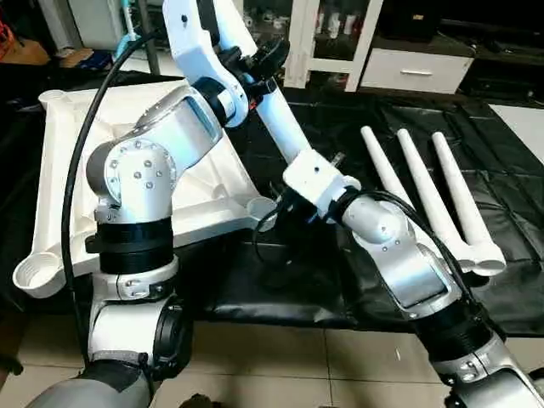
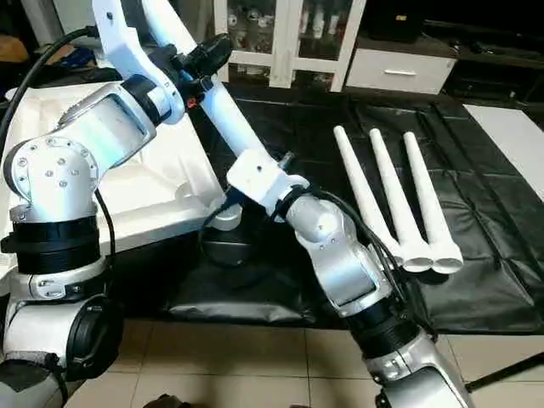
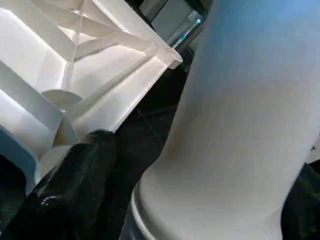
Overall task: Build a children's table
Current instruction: Pick table leg
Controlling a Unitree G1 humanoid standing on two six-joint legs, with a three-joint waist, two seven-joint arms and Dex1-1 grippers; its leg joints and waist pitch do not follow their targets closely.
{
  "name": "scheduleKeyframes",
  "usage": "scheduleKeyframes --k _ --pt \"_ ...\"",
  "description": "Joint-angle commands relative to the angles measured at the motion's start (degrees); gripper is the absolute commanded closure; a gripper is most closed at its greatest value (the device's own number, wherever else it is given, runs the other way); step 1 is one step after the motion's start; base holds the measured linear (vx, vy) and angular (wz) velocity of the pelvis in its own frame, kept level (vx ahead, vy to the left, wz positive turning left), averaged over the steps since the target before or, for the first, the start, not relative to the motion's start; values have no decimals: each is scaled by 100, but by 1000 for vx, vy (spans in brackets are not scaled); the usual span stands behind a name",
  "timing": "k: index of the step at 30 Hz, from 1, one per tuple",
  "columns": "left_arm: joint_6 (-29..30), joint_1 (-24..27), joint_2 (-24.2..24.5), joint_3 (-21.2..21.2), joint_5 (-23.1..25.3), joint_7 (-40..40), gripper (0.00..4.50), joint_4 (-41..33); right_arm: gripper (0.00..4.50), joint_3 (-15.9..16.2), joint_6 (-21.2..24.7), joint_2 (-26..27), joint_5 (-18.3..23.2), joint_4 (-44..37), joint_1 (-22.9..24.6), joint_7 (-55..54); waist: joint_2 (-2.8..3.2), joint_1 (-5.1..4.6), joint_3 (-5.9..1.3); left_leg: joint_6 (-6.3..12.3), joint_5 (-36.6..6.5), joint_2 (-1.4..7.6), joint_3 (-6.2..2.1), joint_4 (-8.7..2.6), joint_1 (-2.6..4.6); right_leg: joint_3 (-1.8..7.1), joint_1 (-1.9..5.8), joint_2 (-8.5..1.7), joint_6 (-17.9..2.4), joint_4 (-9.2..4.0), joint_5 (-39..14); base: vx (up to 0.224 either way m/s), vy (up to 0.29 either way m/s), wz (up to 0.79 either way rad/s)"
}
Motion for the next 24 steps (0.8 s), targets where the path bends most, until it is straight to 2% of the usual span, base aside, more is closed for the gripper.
scheduleKeyframes --k 1,5,6,10,18,20,21,22,23,24 --pt "76 -27 9 -57 -83 -117 280 -153 84 -79 73 -3 15 11 -29 103 29 -11 -439 -261 -644 168 -54 -387 144 181 245 -305 -1163 -357 221 0 0 0" --pt "97 -19 31 -71 -102 -140 280 -173 114 -80 71 0 50 35 -23 134 34 -2 -440 -259 -622 171 -53 -387 148 181 239 -304 -1171 -354 264 0 0 0" --pt "102 -18 33 -70 -106 -144 280 -178 121 -78 77 3 56 25 -16 147 58 1 -444 -266 -624 172 -57 -385 153 180 239 -305 -1179 -347 277 0 0 0" --pt "113 -18 45 -79 -94 -168 280 -183 157 -83 90 17 87 -2 7 198 41 -1 -442 -266 -621 170 -55 -388 147 179 246 -305 -1193 -351 311 0 0 0" --pt "109 -25 100 -116 -79 -351 280 -180 165 -160 76 18 196 -87 41 339 48 2 -440 -269 -662 173 -58 -393 150 179 243 -307 -1193 -355 265 0 0 0" --pt "133 -13 144 -155 -121 -487 224 -202 165 -201 49 9 292 -138 60 419 48 2 -443 -260 -652 173 -57 -393 151 180 244 -309 -1189 -350 270 0 0 0" --pt "130 -11 140 -149 -137 -505 210 -203 167 -206 49 9 302 -143 62 425 47 5 -446 -249 -654 171 -55 -391 156 179 245 -307 -1188 -351 279 0 0 0" --pt "164 43 168 -133 -381 -864 208 -267 168 -331 54 19 550 -258 114 576 48 21 -441 -226 -648 169 -50 -388 153 185 246 -318 -1223 -352 291 0 0 0" --pt "188 59 194 -145 -417 -940 208 -286 168 -361 58 22 609 -286 127 609 46 19 -444 -220 -645 176 -53 -393 148 184 250 -320 -1248 -343 310 0 0 0" --pt "142 119 273 -215 -399 -1129 189 -324 169 -432 64 17 780 -370 171 731 48 16 -445 -214 -638 180 -53 -395 151 176 243 -311 -1279 -343 349 0 0 0"
